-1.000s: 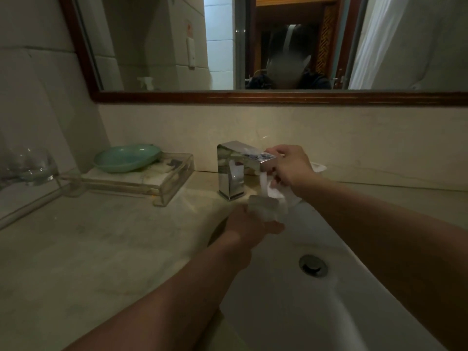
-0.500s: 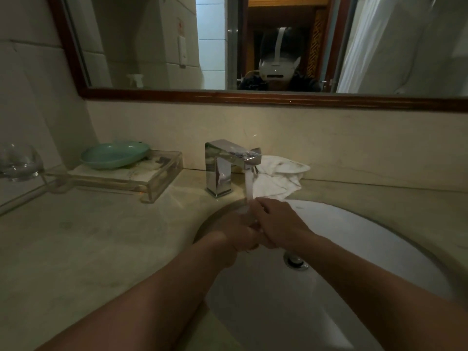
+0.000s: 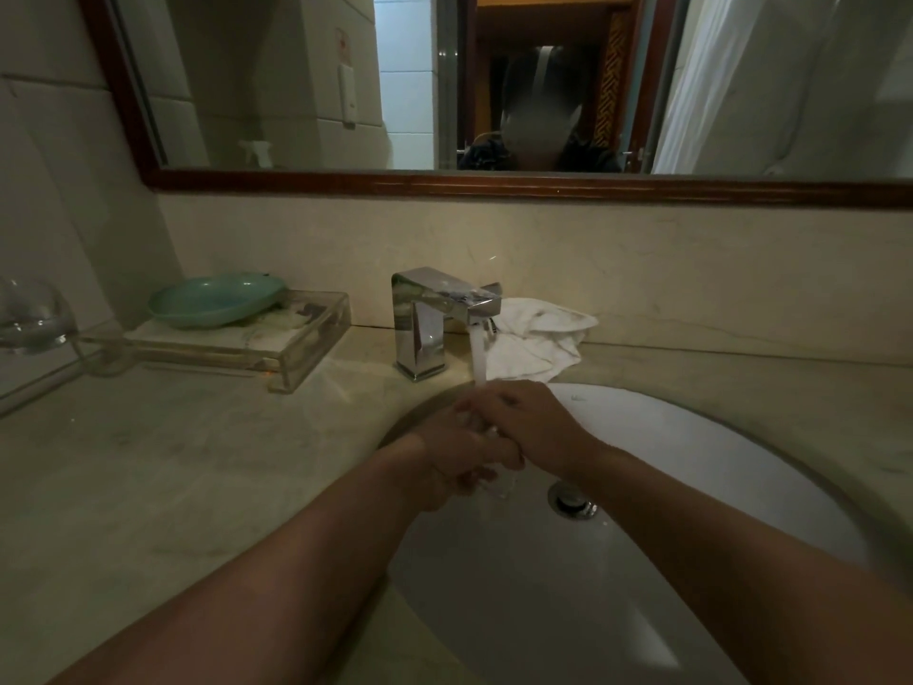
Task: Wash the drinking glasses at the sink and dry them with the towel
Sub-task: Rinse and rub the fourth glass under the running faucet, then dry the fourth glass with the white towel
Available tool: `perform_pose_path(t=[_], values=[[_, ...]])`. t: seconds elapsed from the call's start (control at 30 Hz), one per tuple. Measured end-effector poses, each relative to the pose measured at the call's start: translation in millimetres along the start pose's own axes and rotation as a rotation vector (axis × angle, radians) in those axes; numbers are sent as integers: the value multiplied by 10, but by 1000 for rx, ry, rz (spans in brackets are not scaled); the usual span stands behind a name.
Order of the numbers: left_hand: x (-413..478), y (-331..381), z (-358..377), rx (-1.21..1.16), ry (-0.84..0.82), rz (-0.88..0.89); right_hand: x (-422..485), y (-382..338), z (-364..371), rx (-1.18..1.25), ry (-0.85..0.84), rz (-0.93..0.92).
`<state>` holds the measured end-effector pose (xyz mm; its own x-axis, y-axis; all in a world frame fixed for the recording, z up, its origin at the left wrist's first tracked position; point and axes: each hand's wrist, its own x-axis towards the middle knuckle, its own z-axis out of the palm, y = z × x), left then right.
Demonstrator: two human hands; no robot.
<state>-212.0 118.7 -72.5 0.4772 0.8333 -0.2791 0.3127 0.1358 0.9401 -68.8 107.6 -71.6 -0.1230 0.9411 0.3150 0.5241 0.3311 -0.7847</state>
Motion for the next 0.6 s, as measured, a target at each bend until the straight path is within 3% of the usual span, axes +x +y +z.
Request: perform_pose_path(t=[0.1, 0.23, 0.53, 0.6], values=[[14, -11, -12, -117, 64, -42, 7, -93, -12, -63, -85, 39], [44, -37, -12, -230, 75, -59, -163, -157, -164, 291, 6, 57], [36, -75, 8, -211, 76, -89, -178, -96, -140, 132, 37, 73], [33, -75, 28, -181, 103, -73, -158, -137, -168, 197, 86, 69]])
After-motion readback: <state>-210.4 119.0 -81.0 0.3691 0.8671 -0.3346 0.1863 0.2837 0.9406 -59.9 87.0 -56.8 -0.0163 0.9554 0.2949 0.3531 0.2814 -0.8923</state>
